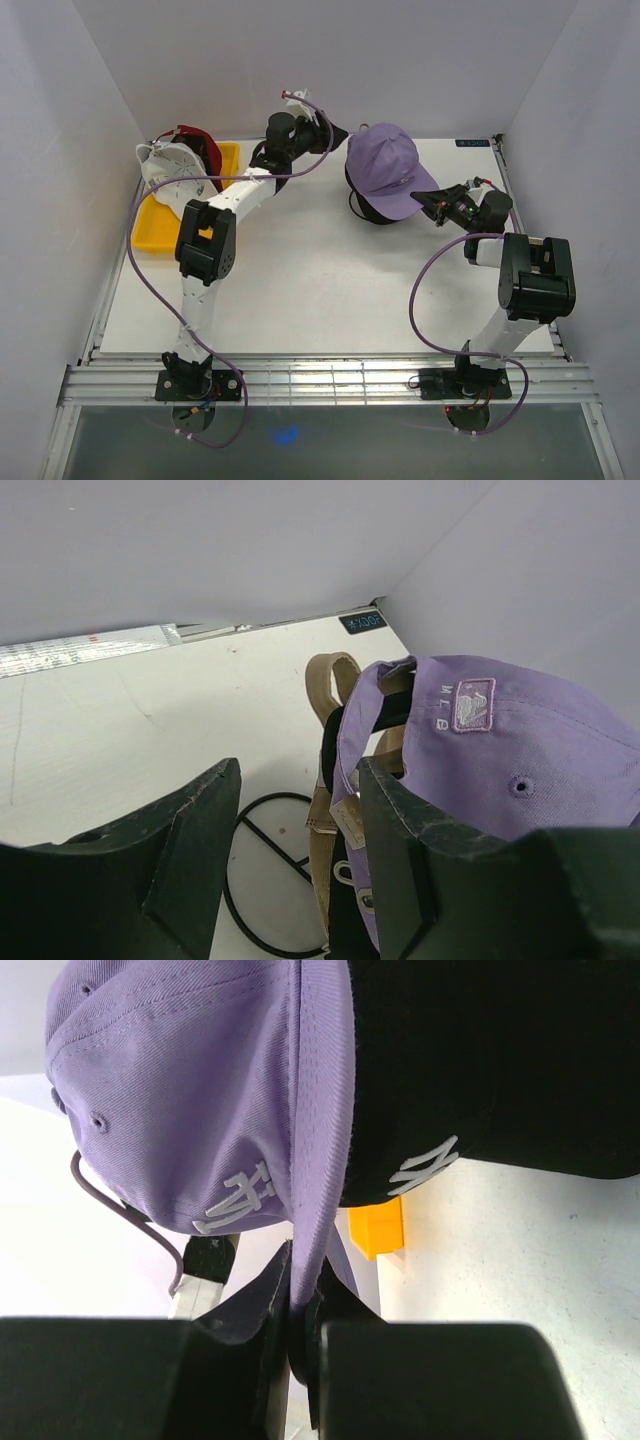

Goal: Stack the hats

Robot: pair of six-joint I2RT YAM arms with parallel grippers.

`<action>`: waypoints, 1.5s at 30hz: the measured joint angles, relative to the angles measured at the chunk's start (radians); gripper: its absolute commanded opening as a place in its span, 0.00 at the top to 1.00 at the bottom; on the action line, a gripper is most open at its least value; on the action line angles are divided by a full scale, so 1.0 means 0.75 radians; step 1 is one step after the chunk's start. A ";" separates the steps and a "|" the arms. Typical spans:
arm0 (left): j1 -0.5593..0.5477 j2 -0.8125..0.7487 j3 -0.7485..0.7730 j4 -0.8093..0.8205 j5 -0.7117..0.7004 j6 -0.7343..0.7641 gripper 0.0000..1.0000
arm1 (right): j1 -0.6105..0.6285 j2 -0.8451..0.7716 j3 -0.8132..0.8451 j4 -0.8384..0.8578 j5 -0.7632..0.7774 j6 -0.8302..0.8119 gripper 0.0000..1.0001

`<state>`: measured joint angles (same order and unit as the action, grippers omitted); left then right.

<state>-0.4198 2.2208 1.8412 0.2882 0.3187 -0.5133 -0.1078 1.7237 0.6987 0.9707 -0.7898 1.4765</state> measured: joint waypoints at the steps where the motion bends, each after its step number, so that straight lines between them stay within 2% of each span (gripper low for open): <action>1: 0.002 0.006 0.003 0.005 0.014 -0.003 0.38 | -0.001 0.000 0.002 -0.003 -0.002 0.000 0.92; 19: 0.008 0.067 0.066 0.160 0.232 -0.159 0.37 | -0.005 0.006 0.009 -0.009 -0.014 -0.010 0.92; 30: 0.007 0.176 0.131 0.160 0.310 -0.181 0.43 | -0.005 0.007 0.009 -0.009 -0.015 -0.011 0.92; 34: 0.006 0.184 0.131 0.159 0.328 -0.185 0.50 | -0.005 0.007 0.009 -0.009 -0.018 -0.011 0.92; 35: 0.005 0.184 0.131 0.163 0.330 -0.185 0.58 | -0.005 0.008 0.009 -0.009 -0.018 -0.012 0.92; 37: 0.005 0.184 0.131 0.167 0.332 -0.191 0.67 | -0.005 0.009 0.009 -0.009 -0.017 -0.014 0.92; 38: 0.004 0.184 0.131 0.169 0.330 -0.190 0.76 | -0.005 0.009 0.009 -0.009 -0.017 -0.015 0.92; 41: 0.003 0.184 0.130 0.167 0.328 -0.193 0.94 | -0.005 0.016 0.009 -0.008 -0.017 -0.020 0.92; 45: -0.002 0.184 0.130 0.160 0.318 -0.199 1.00 | -0.004 0.031 0.010 -0.004 -0.013 -0.026 0.92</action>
<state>-0.4210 2.3589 1.9385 0.4084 0.5575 -0.6624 -0.1108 1.7466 0.7059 0.9680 -0.7994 1.4570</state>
